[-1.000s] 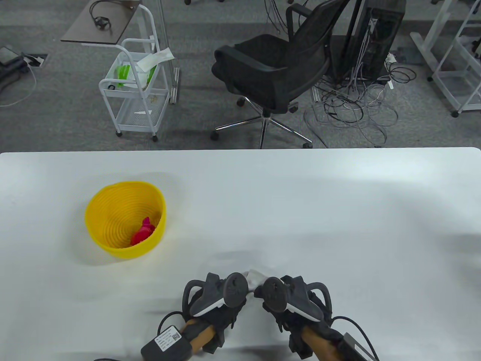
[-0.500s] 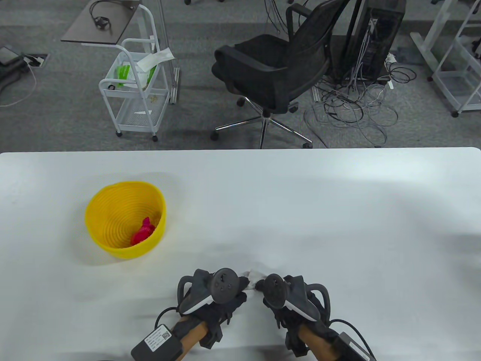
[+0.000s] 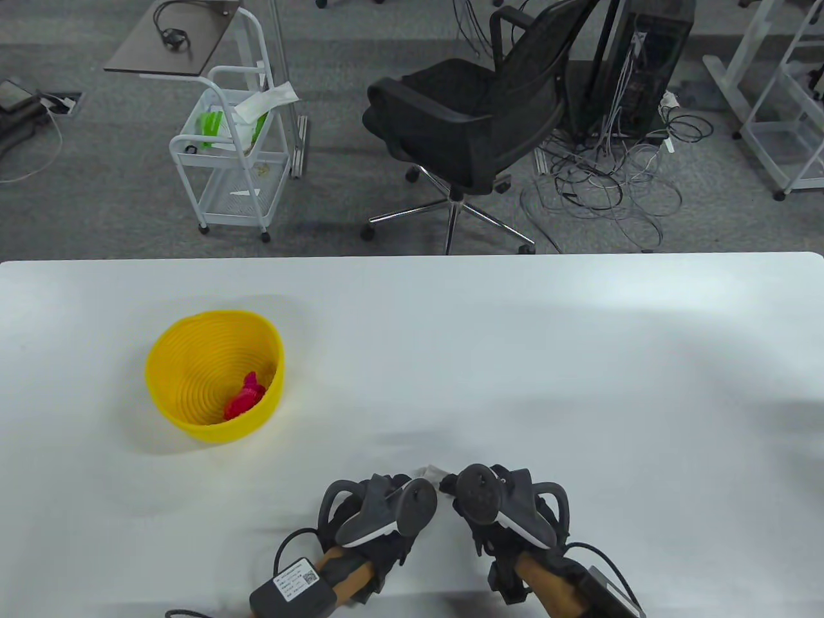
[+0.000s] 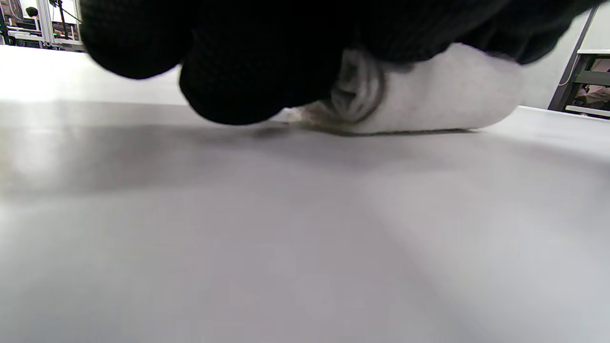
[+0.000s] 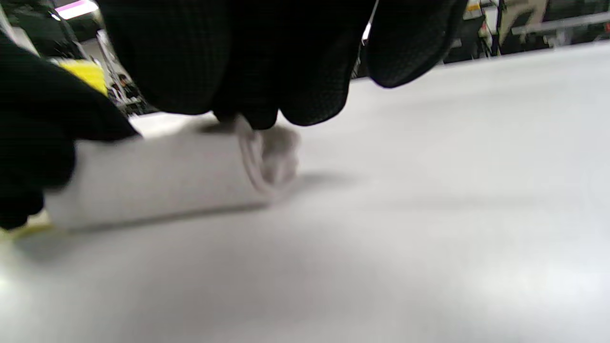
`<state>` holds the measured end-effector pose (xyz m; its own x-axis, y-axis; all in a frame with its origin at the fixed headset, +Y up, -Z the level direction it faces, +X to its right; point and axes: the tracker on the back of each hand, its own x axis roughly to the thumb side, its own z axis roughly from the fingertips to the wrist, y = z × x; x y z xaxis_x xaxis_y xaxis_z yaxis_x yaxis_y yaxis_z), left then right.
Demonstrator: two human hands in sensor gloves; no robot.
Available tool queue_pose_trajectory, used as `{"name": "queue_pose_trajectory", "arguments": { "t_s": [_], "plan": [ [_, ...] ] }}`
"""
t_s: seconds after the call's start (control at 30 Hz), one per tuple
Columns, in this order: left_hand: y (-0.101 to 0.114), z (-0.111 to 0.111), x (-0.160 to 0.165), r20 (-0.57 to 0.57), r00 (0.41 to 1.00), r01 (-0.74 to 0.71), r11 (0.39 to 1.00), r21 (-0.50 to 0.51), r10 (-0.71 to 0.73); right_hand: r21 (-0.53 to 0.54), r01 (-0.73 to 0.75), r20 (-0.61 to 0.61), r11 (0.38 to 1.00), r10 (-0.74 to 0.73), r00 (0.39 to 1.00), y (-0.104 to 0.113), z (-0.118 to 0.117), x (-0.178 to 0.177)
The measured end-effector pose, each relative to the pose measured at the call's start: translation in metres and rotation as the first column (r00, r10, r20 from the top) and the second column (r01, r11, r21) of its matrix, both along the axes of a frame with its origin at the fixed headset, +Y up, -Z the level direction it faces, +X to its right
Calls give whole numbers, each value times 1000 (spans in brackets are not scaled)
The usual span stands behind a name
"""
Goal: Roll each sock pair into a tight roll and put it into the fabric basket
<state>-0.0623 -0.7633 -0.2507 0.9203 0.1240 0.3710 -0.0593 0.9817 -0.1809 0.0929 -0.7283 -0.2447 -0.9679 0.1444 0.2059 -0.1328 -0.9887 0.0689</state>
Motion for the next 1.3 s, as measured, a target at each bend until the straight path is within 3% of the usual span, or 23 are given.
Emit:
{"name": "queue_pose_trajectory", "arguments": {
  "t_s": [0.2,0.43,0.7,1.07,1.3],
  "plan": [
    [1,-2,-3,-17,998,-65,996,-69,64,-41,-86,-101,995,82,992,2,10,-12],
    [0,-4,-9,-65,990,-135,985,-108,128,-111,-93,-71,989,85,994,-10,4,-8],
    [17,-1,-15,-68,982,-177,984,-21,175,-109,-98,-10,989,98,995,-20,0,-6],
    [2,-3,-8,-16,999,-53,995,-86,52,-116,-29,51,993,35,998,-24,-3,-3],
    [1,-2,-2,2,1000,-31,999,-36,31,-124,12,39,992,-7,999,-19,-5,2]
  ]
}}
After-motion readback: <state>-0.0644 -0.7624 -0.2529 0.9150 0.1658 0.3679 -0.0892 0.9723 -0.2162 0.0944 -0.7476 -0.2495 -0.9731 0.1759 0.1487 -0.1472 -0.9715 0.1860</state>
